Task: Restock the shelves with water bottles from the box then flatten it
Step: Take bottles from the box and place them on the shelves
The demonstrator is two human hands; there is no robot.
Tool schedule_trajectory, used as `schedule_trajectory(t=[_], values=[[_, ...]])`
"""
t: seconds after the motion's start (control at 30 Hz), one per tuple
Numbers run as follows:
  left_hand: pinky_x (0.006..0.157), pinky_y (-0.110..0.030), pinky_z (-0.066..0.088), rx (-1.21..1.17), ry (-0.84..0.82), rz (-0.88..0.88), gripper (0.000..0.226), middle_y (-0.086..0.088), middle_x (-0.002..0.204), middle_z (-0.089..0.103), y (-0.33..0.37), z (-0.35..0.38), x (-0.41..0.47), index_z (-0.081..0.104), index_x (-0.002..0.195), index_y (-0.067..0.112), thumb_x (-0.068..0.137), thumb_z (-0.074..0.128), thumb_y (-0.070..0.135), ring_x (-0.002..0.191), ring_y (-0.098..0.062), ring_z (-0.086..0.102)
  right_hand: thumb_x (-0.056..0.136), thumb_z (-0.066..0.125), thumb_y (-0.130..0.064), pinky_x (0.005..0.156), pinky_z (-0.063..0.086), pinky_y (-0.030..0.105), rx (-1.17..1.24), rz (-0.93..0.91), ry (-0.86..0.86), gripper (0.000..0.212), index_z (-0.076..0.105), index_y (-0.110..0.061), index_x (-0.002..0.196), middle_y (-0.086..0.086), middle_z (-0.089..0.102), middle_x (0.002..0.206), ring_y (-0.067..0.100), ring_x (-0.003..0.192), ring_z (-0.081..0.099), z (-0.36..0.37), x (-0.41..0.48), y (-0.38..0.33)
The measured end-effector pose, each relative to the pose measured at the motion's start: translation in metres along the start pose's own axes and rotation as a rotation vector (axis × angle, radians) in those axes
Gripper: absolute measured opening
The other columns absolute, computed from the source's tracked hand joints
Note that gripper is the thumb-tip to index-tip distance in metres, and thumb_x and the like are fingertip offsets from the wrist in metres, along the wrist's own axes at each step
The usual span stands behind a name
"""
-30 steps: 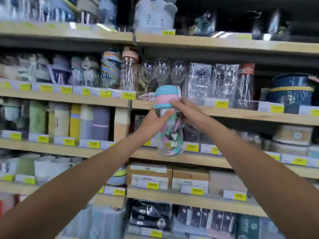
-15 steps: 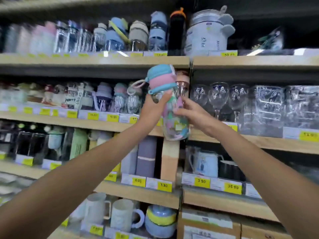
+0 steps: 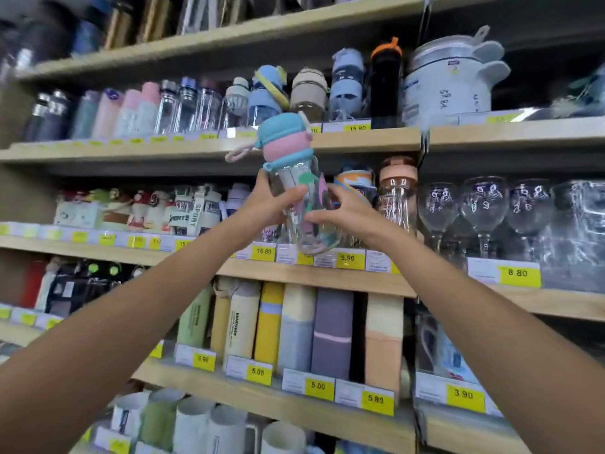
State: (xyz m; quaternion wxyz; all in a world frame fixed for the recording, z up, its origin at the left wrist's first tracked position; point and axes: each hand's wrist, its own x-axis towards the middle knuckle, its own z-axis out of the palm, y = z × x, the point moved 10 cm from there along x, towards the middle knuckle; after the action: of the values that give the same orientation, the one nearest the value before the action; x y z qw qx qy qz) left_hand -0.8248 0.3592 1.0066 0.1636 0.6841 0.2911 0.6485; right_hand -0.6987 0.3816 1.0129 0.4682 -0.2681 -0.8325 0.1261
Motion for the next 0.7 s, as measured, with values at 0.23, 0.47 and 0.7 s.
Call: schedule_trajectory(t=[0.23, 0.47, 0.7], values=[[0.093, -0.013, 0.035, 0.155, 0.313, 0.166, 0.089, 0.001, 0.140, 0.040, 0.003, -0.027, 0.008, 0.006, 0.147, 0.017, 0.084, 0.069, 0.021, 0.123, -0.012, 0.046, 0.091, 0.059, -0.018, 0.096, 0.034, 0.018, -0.236, -0.055, 0.182, 0.051, 0.041, -0.007, 0.138, 0.004, 0.050, 0.134, 0.017, 0.122, 0.048, -0.005, -0.006, -0.001], [0.102, -0.018, 0.033, 0.166, 0.246, 0.167, 0.088, -0.004, 0.144, 0.031, -0.020, 0.001, 0.021, 0.003, 0.145, 0.012, 0.085, 0.067, 0.011, 0.125, -0.013, 0.039, 0.083, 0.053, -0.008, 0.094, 0.032, 0.030, -0.555, -0.132, 0.532, 0.042, 0.049, -0.004, 0.124, 0.013, 0.046, 0.127, 0.029, 0.119, 0.041, -0.055, -0.041, 0.007], [0.101, -0.023, 0.031, 0.228, 0.221, 0.072, 0.088, -0.011, 0.145, 0.029, -0.047, 0.013, 0.043, 0.004, 0.144, 0.006, 0.085, 0.068, 0.014, 0.131, -0.021, 0.037, 0.082, 0.057, -0.015, 0.108, 0.025, 0.041, -0.668, 0.066, 0.618, 0.062, 0.033, 0.000, 0.138, 0.020, 0.028, 0.143, 0.038, 0.128, 0.028, -0.077, -0.052, 0.041]])
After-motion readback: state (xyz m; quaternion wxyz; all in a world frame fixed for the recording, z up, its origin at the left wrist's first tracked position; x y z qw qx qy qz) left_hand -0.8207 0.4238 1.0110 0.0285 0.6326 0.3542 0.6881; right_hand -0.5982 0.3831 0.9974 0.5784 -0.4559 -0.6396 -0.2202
